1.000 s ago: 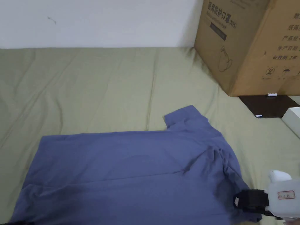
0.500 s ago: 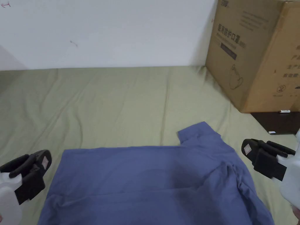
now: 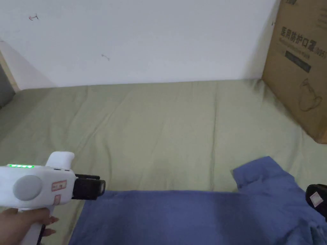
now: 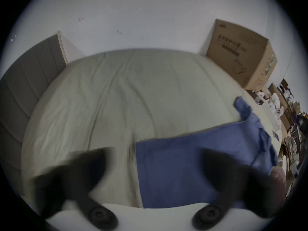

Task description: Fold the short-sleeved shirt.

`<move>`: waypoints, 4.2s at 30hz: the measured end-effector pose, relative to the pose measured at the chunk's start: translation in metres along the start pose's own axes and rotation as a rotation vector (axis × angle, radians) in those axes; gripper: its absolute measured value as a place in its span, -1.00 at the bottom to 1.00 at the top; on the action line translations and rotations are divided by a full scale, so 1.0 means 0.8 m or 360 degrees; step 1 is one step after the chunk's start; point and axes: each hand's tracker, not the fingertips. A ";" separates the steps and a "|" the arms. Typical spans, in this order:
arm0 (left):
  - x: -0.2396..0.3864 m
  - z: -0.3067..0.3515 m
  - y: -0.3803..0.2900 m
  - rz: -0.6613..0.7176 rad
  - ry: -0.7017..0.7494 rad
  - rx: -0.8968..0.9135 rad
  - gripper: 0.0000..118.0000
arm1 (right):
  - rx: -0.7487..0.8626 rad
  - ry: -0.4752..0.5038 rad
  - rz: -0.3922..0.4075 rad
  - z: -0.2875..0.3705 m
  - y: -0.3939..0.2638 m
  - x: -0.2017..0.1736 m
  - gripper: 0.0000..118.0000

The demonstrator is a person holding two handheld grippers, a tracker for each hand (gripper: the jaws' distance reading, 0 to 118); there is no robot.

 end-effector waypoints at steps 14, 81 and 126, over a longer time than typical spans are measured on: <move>-0.012 -0.123 -0.034 -0.0055 0.0115 -0.0208 0.94 | -0.0143 -0.0034 -0.0197 -0.024 -0.010 0.032 -0.83; -0.015 0.126 -0.197 0.0127 -0.0381 0.0135 -0.91 | -0.0860 -0.0466 -0.0394 -0.031 -0.088 0.160 -0.97; -0.111 0.058 -0.234 0.1297 -0.1024 -0.0077 1.00 | 0.0324 -0.0051 0.0139 0.096 -0.034 -0.069 -0.92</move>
